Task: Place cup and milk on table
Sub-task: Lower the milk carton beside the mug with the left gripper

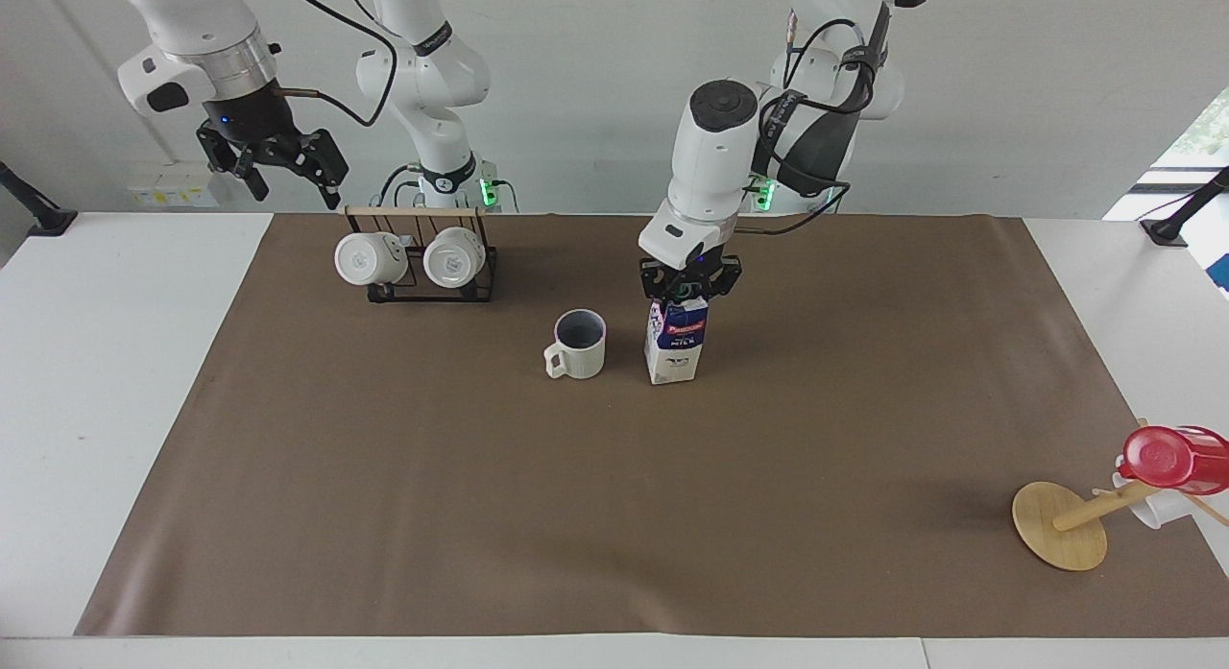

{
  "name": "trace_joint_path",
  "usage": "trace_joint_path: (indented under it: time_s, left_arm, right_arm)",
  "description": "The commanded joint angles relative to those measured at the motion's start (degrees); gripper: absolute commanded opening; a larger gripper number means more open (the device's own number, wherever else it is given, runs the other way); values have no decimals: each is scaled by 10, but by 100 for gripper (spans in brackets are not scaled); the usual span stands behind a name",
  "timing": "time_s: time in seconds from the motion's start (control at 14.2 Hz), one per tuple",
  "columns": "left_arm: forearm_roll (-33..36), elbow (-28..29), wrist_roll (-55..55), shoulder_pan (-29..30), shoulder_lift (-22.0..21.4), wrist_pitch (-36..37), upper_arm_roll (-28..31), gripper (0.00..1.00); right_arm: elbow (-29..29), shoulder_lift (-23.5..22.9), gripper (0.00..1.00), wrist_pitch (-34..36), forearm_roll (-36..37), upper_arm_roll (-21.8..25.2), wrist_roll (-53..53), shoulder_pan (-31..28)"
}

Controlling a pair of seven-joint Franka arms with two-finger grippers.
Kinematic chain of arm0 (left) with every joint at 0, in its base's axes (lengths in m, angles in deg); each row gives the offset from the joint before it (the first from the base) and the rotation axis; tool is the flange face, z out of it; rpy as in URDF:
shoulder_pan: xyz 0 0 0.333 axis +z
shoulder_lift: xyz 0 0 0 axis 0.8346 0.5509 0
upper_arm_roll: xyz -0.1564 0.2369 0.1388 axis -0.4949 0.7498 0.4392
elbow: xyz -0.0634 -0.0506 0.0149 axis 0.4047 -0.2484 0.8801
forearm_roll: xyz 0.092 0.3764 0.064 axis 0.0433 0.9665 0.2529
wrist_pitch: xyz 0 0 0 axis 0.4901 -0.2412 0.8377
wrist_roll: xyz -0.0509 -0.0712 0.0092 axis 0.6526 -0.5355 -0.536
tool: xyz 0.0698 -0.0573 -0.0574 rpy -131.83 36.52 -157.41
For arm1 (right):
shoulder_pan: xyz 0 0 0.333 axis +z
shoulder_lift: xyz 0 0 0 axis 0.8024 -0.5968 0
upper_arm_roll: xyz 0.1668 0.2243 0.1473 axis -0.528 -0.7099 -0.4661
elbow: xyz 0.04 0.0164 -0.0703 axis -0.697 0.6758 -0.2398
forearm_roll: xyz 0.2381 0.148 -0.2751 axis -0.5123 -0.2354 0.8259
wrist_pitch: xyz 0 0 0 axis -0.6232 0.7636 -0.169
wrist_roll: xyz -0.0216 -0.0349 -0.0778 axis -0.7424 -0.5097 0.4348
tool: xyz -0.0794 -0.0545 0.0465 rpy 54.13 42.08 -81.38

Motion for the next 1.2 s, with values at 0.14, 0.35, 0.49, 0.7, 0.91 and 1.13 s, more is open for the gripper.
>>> trace_joint_path:
  time_s: [0.14,0.35,0.49,0.7,0.91,1.13]
  left_arm:
    - [15,2,-1,-11,-1,4,8,83]
    - [15,2,-1,-12,-1,4,8,99]
    - [14,-5,-2,-13,-1,12,8,100]
    - [2,-34,-1,-14,-17,60,8,100]
    - [-2,-74,1,-8,-44,157,15,100]
    - [2,-74,39,20,-86,208,19,100]
  right_arm:
    - [10,9,100,-10,-4,0,-8,-6]
    - [10,9,100,-10,-3,2,-7,-6]
    - [10,9,100,-10,-3,2,-7,-6]
    - [10,9,100,-10,-3,2,-7,-6]
    - [8,12,100,-10,-3,1,-10,-5]
    - [8,13,100,-10,-3,0,-10,-5]
